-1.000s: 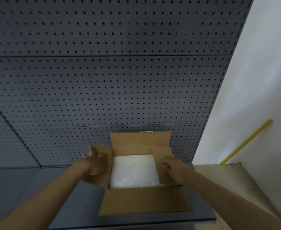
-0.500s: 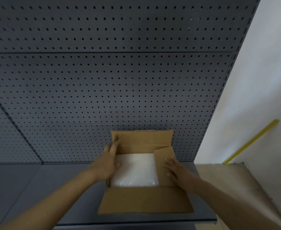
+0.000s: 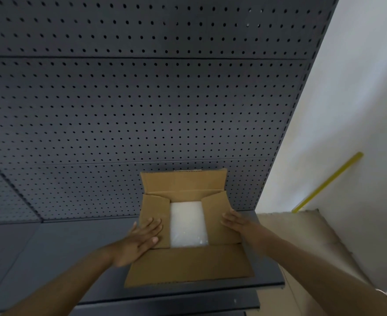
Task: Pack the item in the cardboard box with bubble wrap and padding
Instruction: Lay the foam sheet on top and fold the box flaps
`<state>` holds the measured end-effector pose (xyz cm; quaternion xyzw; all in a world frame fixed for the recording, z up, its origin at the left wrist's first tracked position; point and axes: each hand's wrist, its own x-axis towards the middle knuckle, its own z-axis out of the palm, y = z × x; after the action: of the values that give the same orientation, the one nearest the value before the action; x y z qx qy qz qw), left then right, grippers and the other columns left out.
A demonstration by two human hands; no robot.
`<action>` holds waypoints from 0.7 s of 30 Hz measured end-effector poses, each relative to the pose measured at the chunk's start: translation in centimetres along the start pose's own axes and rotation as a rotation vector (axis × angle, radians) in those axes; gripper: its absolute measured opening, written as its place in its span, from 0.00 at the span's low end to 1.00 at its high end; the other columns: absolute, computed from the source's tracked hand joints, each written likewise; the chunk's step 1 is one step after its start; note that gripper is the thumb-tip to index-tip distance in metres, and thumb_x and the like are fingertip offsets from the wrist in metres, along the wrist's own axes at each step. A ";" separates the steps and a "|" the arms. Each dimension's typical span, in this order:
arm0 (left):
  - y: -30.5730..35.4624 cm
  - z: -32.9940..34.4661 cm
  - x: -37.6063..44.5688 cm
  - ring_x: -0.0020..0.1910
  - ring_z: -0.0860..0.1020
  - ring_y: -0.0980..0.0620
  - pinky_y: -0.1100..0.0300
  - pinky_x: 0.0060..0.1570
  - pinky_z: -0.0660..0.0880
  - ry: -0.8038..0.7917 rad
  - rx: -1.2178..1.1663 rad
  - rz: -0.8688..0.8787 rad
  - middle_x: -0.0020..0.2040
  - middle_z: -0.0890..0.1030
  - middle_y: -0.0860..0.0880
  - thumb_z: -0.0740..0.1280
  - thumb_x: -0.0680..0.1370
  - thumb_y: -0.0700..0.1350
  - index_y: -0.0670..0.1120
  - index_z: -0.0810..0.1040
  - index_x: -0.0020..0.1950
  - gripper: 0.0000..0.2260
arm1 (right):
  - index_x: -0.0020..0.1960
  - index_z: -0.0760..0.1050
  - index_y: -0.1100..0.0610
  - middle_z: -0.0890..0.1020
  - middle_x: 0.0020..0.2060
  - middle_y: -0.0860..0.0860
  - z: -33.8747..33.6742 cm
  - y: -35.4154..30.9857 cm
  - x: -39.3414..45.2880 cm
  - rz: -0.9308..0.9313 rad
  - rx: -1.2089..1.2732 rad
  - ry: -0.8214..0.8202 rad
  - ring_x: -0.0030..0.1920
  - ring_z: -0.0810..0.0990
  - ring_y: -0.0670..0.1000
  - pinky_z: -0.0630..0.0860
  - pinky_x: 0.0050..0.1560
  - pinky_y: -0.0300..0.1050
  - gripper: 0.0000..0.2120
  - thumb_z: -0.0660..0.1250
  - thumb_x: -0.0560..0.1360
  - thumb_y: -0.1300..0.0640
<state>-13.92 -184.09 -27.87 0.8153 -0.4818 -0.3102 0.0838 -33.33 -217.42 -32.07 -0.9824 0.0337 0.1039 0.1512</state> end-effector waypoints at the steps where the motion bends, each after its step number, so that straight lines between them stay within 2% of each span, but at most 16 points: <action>1: -0.1 0.0 0.1 0.75 0.33 0.58 0.58 0.71 0.31 -0.008 0.002 -0.002 0.77 0.38 0.60 0.36 0.70 0.71 0.55 0.42 0.78 0.39 | 0.65 0.41 0.21 0.35 0.62 0.16 0.0 0.0 0.0 0.025 0.034 -0.004 0.66 0.31 0.24 0.50 0.75 0.43 0.44 0.56 0.79 0.69; 3: 0.0 -0.3 0.2 0.75 0.35 0.60 0.61 0.71 0.33 -0.017 0.011 -0.003 0.76 0.40 0.61 0.37 0.71 0.69 0.54 0.43 0.78 0.37 | 0.60 0.33 0.17 0.32 0.62 0.17 0.0 -0.1 -0.1 0.005 0.018 0.009 0.66 0.30 0.25 0.49 0.74 0.43 0.50 0.57 0.78 0.69; 5: -0.1 -0.9 0.3 0.73 0.37 0.63 0.64 0.70 0.35 -0.029 -0.002 -0.016 0.75 0.43 0.63 0.41 0.77 0.64 0.55 0.46 0.78 0.30 | 0.59 0.25 0.21 0.26 0.61 0.19 -0.1 -0.3 -0.2 -0.066 -0.121 0.025 0.70 0.28 0.33 0.47 0.73 0.44 0.53 0.57 0.77 0.71; 7: -0.1 -1.5 0.1 0.73 0.41 0.64 0.67 0.69 0.38 -0.037 -0.024 -0.019 0.75 0.46 0.63 0.45 0.80 0.58 0.54 0.50 0.78 0.26 | 0.62 0.25 0.24 0.25 0.62 0.22 -0.1 -0.2 -0.7 -0.095 -0.157 0.043 0.73 0.33 0.43 0.40 0.72 0.45 0.53 0.59 0.75 0.71; 8: -0.4 -1.7 0.1 0.75 0.42 0.62 0.68 0.69 0.39 -0.038 -0.015 -0.017 0.75 0.48 0.62 0.47 0.81 0.57 0.54 0.52 0.78 0.25 | 0.62 0.24 0.25 0.26 0.65 0.25 -0.4 -0.5 -1.0 -0.103 -0.159 0.049 0.74 0.35 0.45 0.37 0.72 0.45 0.53 0.59 0.75 0.69; 10: -1.0 -2.0 0.1 0.78 0.46 0.55 0.69 0.70 0.41 -0.020 -0.054 -0.007 0.76 0.51 0.59 0.53 0.83 0.49 0.53 0.56 0.76 0.21 | 0.67 0.25 0.31 0.30 0.70 0.34 -0.8 -1.2 -1.4 -0.076 -0.174 0.016 0.73 0.34 0.46 0.42 0.76 0.45 0.49 0.60 0.77 0.66; 11: -0.8 -2.0 -0.2 0.78 0.49 0.52 0.67 0.72 0.44 -0.016 -0.104 -0.015 0.75 0.52 0.58 0.55 0.83 0.46 0.53 0.57 0.76 0.21 | 0.71 0.29 0.38 0.32 0.71 0.39 -1.1 -1.6 -1.5 -0.060 -0.164 -0.010 0.72 0.33 0.46 0.45 0.77 0.47 0.45 0.60 0.78 0.65; 12: -0.7 -2.0 -0.3 0.78 0.52 0.50 0.62 0.74 0.48 0.002 -0.133 -0.034 0.75 0.55 0.57 0.58 0.82 0.47 0.54 0.59 0.75 0.21 | 0.75 0.34 0.47 0.33 0.70 0.43 -1.3 -2.0 -1.7 -0.047 -0.161 -0.030 0.71 0.33 0.45 0.47 0.77 0.49 0.40 0.59 0.78 0.66; 13: 0.0 -2.2 -0.7 0.77 0.56 0.49 0.58 0.75 0.52 0.029 -0.166 -0.064 0.76 0.58 0.54 0.60 0.80 0.53 0.53 0.61 0.75 0.23 | 0.76 0.36 0.54 0.34 0.70 0.44 -1.6 -2.2 -1.8 -0.031 -0.159 -0.053 0.71 0.32 0.45 0.46 0.77 0.48 0.37 0.59 0.79 0.66; 14: 0.8 -2.5 -1.2 0.76 0.59 0.49 0.55 0.74 0.55 0.057 -0.160 -0.072 0.76 0.61 0.52 0.61 0.76 0.60 0.53 0.63 0.75 0.28 | 0.75 0.36 0.58 0.34 0.69 0.45 -1.9 -2.3 -2.1 -0.026 -0.162 -0.079 0.71 0.32 0.45 0.44 0.77 0.48 0.37 0.59 0.79 0.64; 15: 1.0 -2.4 -1.5 0.75 0.61 0.49 0.55 0.74 0.57 0.079 -0.163 -0.063 0.76 0.62 0.50 0.64 0.73 0.62 0.52 0.64 0.74 0.32 | 0.75 0.36 0.59 0.34 0.70 0.45 -2.3 -2.5 -2.5 -0.037 -0.155 -0.090 0.71 0.32 0.46 0.43 0.77 0.47 0.37 0.61 0.79 0.62; 16: 1.1 -2.3 -1.6 0.76 0.60 0.49 0.55 0.75 0.56 0.069 -0.136 -0.056 0.77 0.61 0.48 0.67 0.73 0.60 0.52 0.63 0.75 0.33 | 0.75 0.36 0.59 0.35 0.70 0.46 -2.6 -2.6 -2.7 -0.052 -0.145 -0.099 0.71 0.33 0.46 0.42 0.77 0.48 0.38 0.62 0.79 0.61; 17: 0.9 -2.3 -1.7 0.77 0.55 0.49 0.56 0.75 0.52 -0.016 -0.161 -0.072 0.79 0.55 0.47 0.70 0.74 0.53 0.53 0.58 0.77 0.35 | 0.74 0.37 0.60 0.36 0.71 0.48 -2.7 -2.8 -2.9 -0.060 -0.137 -0.108 0.72 0.34 0.48 0.43 0.77 0.50 0.38 0.63 0.79 0.59; 18: 0.6 -2.2 -1.8 0.78 0.49 0.50 0.57 0.75 0.48 -0.095 -0.095 -0.131 0.80 0.48 0.48 0.72 0.74 0.46 0.52 0.50 0.78 0.41 | 0.75 0.39 0.62 0.38 0.71 0.49 -2.8 -2.9 -3.1 -0.061 -0.124 -0.112 0.72 0.35 0.49 0.45 0.77 0.52 0.38 0.64 0.78 0.58; 19: 0.0 -1.9 -1.8 0.78 0.43 0.51 0.57 0.74 0.45 -0.105 -0.035 -0.160 0.79 0.41 0.49 0.74 0.73 0.41 0.51 0.43 0.79 0.47 | 0.75 0.41 0.64 0.39 0.71 0.50 -2.9 -3.2 -3.3 -0.068 -0.113 -0.115 0.73 0.37 0.51 0.46 0.77 0.52 0.39 0.65 0.77 0.57; 21: -0.4 -1.6 -2.4 0.77 0.39 0.52 0.57 0.74 0.43 -0.110 0.083 -0.117 0.78 0.37 0.53 0.76 0.70 0.43 0.50 0.38 0.78 0.53 | 0.76 0.44 0.63 0.42 0.72 0.48 -3.1 -4.0 -3.6 -0.070 -0.079 -0.130 0.76 0.40 0.52 0.44 0.76 0.47 0.40 0.67 0.76 0.58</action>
<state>-13.50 -182.16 -25.72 0.8266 -0.4495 -0.3387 0.0051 -35.87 -214.42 -27.29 -0.9794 -0.0147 0.1631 0.1178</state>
